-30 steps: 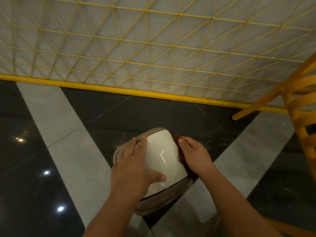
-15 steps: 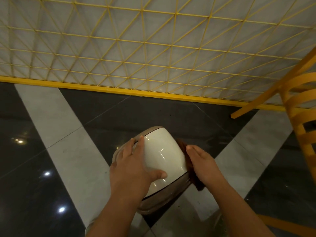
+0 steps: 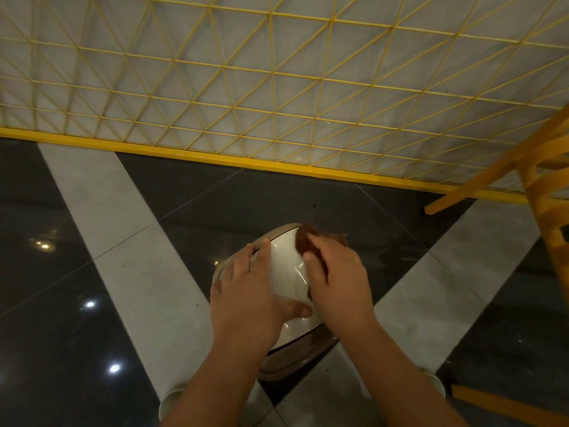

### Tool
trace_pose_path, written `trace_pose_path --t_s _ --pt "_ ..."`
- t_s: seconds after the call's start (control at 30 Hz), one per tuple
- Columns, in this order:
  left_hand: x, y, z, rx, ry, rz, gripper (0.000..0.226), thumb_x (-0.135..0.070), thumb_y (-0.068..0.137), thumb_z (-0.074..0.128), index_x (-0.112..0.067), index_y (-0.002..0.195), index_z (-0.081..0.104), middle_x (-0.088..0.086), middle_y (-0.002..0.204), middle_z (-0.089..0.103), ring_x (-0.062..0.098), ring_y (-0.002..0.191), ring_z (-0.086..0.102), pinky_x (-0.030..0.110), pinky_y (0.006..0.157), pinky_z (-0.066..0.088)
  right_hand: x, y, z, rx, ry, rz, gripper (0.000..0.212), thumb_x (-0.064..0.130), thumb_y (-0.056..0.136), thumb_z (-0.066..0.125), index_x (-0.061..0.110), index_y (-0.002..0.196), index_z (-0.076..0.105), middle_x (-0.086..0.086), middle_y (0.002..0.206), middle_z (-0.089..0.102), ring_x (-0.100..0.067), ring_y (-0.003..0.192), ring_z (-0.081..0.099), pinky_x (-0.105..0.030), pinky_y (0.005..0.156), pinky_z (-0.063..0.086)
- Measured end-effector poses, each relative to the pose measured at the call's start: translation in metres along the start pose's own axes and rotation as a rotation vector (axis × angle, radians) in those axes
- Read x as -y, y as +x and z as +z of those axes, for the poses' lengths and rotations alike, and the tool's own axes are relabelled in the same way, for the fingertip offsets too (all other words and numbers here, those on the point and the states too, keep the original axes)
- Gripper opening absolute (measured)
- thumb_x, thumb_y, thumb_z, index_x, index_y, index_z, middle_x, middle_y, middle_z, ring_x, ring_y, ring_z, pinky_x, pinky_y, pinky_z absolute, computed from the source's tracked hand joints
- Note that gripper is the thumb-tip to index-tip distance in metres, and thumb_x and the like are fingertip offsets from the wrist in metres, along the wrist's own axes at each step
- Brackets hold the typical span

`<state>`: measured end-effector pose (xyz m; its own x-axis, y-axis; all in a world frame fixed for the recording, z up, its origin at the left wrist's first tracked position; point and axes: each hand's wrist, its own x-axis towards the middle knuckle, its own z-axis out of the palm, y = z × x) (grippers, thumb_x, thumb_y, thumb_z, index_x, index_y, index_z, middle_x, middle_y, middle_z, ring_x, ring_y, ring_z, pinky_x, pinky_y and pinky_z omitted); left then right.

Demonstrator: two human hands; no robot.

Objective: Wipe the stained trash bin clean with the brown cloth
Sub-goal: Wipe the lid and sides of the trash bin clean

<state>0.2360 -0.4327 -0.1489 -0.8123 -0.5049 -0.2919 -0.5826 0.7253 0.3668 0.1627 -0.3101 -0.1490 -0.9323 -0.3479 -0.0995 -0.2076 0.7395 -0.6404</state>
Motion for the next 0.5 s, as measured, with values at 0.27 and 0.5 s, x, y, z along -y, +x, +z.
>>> trace_pose_path --t_s 0.27,0.5 --pt "0.001 -0.004 -0.001 -0.002 -0.026 0.013 0.120 -0.080 0.048 0.067 -0.040 0.144 0.006 -0.008 0.150 0.024 0.020 0.138 0.027 0.046 0.111 0.029 -0.003 0.003 -0.003 0.028 -0.104 -0.175 0.038 0.035 0.098 0.041 0.028 0.133 0.053 0.006 0.137 0.053 -0.011 0.127 0.044 -0.032 0.111 0.029" --pt "0.003 -0.007 0.000 -0.062 -0.016 0.050 0.113 -0.081 0.056 0.061 -0.038 0.146 0.007 -0.008 0.153 0.022 0.016 0.140 0.022 0.042 0.114 0.023 0.025 0.031 0.009 0.098 -0.314 -0.417 0.034 0.032 0.098 0.043 0.026 0.126 0.060 0.003 0.134 0.055 -0.016 0.124 0.045 -0.034 0.104 0.030"
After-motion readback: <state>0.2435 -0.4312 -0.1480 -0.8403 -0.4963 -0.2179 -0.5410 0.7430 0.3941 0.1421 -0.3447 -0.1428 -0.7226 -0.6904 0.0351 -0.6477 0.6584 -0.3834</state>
